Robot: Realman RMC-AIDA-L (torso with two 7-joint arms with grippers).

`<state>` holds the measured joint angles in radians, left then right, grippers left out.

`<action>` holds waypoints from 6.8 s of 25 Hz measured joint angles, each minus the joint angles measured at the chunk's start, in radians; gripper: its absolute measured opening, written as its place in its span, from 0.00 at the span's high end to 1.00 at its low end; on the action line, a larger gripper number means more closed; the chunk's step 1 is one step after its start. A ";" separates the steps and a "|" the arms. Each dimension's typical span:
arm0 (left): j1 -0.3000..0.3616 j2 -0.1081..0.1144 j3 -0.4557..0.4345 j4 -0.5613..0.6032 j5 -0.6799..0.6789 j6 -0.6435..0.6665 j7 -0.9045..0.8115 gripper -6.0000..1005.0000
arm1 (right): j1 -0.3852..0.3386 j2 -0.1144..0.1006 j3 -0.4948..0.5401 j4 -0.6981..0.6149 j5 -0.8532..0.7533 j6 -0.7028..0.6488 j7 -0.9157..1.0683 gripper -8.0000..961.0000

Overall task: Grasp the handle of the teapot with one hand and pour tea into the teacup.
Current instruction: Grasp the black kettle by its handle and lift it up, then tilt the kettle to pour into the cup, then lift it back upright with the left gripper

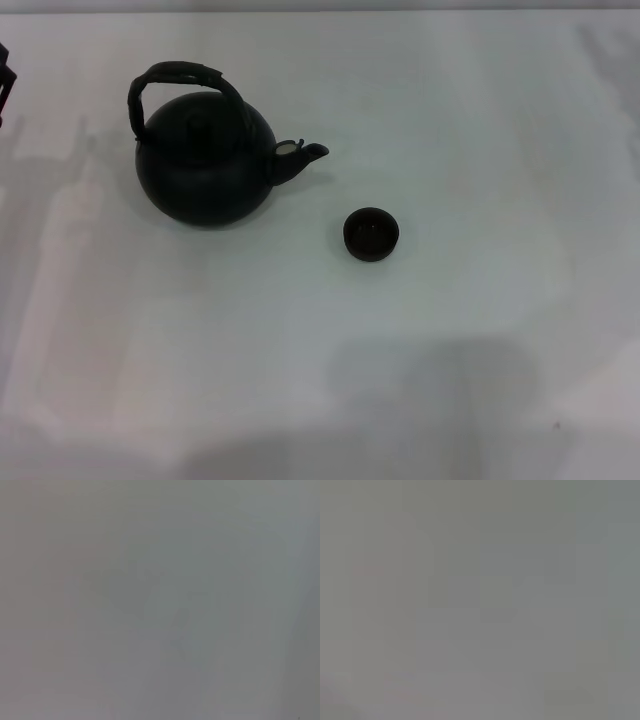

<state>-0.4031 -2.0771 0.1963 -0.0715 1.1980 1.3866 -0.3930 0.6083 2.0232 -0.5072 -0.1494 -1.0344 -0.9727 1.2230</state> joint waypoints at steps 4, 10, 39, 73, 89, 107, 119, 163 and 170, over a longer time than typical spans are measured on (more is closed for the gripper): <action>0.004 0.000 0.000 0.001 0.002 -0.002 0.000 0.17 | 0.062 0.004 0.002 0.131 0.230 -0.005 -0.537 0.10; 0.018 0.000 0.012 0.001 0.060 -0.008 0.025 0.17 | 0.118 0.004 0.075 0.204 0.386 -0.004 -1.008 0.10; 0.030 0.001 0.296 0.026 0.126 -0.037 0.037 0.17 | 0.123 -0.003 0.133 0.145 0.402 0.107 -0.996 0.10; -0.092 -0.008 0.284 0.016 0.096 -0.151 0.124 0.75 | 0.131 -0.003 0.126 0.145 0.402 0.108 -0.987 0.10; -0.137 -0.001 0.289 0.031 0.103 -0.030 0.178 0.90 | 0.131 -0.003 0.124 0.145 0.400 0.114 -0.987 0.10; -0.260 -0.009 0.293 -0.028 0.224 0.004 0.529 0.90 | 0.125 -0.001 0.122 0.150 0.396 0.121 -0.987 0.10; -0.274 -0.009 0.293 -0.034 0.275 -0.012 0.574 0.90 | 0.128 -0.001 0.122 0.155 0.398 0.121 -0.987 0.10; -0.290 -0.005 0.291 0.004 0.309 -0.080 0.625 0.90 | 0.137 0.000 0.125 0.156 0.402 0.121 -0.984 0.10; -0.284 -0.006 0.290 0.004 0.309 -0.080 0.625 0.90 | 0.145 0.000 0.123 0.156 0.402 0.121 -0.984 0.10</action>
<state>-0.6875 -2.0832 0.4866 -0.0674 1.5068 1.3064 0.2319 0.7529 2.0234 -0.3844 0.0061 -0.6320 -0.8514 0.2393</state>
